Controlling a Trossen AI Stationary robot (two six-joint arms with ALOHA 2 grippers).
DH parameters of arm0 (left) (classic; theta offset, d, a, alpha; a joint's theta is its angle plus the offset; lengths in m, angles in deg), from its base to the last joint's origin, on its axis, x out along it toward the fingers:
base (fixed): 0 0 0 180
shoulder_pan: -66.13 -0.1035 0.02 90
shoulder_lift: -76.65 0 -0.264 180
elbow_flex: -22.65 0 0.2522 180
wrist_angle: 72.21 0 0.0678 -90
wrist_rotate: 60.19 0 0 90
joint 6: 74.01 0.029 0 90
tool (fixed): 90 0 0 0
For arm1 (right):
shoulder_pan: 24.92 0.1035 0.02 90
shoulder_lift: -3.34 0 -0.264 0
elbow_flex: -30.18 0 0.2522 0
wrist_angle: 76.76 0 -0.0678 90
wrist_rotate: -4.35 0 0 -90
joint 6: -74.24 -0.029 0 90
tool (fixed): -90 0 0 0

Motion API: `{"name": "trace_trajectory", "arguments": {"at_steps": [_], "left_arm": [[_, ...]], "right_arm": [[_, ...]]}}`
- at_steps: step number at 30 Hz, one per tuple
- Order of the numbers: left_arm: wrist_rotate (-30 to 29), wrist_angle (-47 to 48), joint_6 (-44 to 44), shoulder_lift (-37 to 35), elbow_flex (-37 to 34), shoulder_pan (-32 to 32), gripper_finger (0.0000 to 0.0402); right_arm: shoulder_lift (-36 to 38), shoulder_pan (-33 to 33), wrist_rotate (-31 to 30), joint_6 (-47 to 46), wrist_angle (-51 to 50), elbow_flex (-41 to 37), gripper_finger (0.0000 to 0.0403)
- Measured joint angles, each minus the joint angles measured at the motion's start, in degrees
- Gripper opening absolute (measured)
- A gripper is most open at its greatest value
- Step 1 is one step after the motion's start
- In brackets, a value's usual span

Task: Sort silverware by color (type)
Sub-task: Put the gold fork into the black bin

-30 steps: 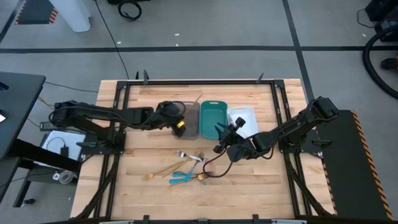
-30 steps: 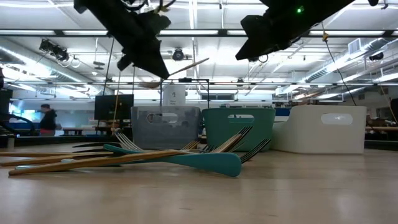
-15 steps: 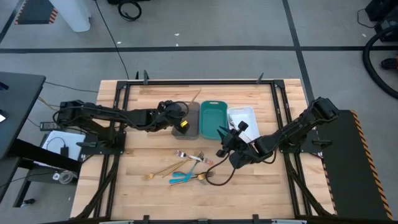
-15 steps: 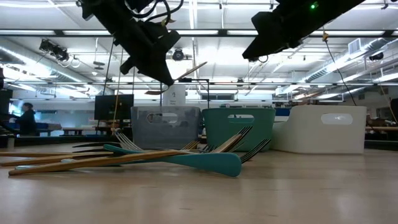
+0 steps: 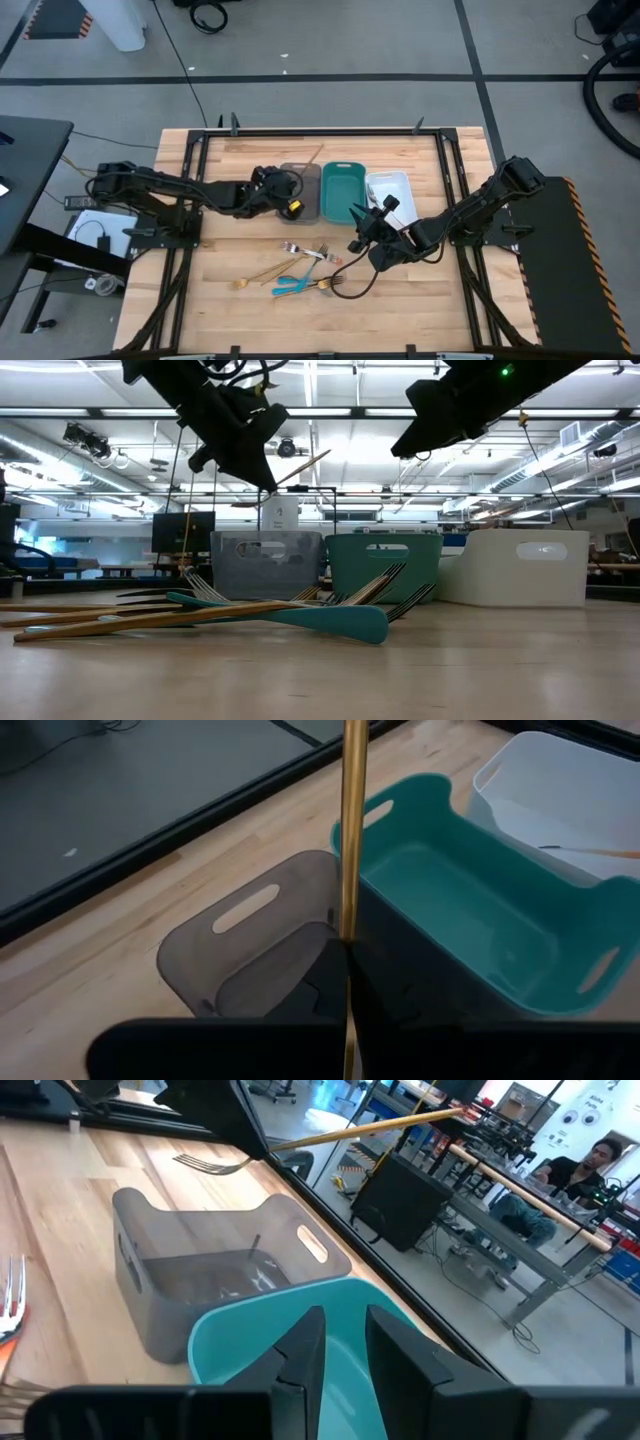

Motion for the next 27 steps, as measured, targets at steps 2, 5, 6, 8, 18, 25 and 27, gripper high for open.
{"name": "trace_trajectory", "arguments": {"at_steps": [2, 5, 6, 8, 18, 25, 27], "left_arm": [[0.0, 0.4, 0.0, 0.2, 0.0, 0.0, 0.0009], [0.0, 0.1, -0.6, 0.7, 0.1, 0.0, 0.0009], [0.0, 0.8, -0.8, 0.8, 0.0, 0.0, 0.0009], [0.0, 0.3, -1.2, 1.6, 0.0, 0.0, 0.0009], [0.1, -1.5, -1.3, 5.4, 0.0, -0.7, 0.0009], [0.2, -0.6, -2.7, 7.1, 0.0, -1.0, 0.0009], [0.4, 0.5, -2.9, 7.3, 0.0, -1.0, 0.0009]], "right_arm": [[0.0, 0.0, 0.0, 0.0, 0.0, 0.0, 0.0083], [0.0, 0.1, 0.0, 0.0, 0.1, 0.0, 0.0083], [0.0, 0.1, 0.0, 0.0, 0.1, 0.0, 0.0083], [0.0, 0.2, 0.0, 0.0, 0.1, 0.0, 0.0083], [0.0, 0.2, 0.1, 0.0, 0.0, 0.0, 0.0083], [0.0, 0.2, 0.1, 0.0, 0.0, 0.0, 0.0083], [0.0, 0.2, 0.2, 0.0, -0.1, 0.0, 0.0083]]}}
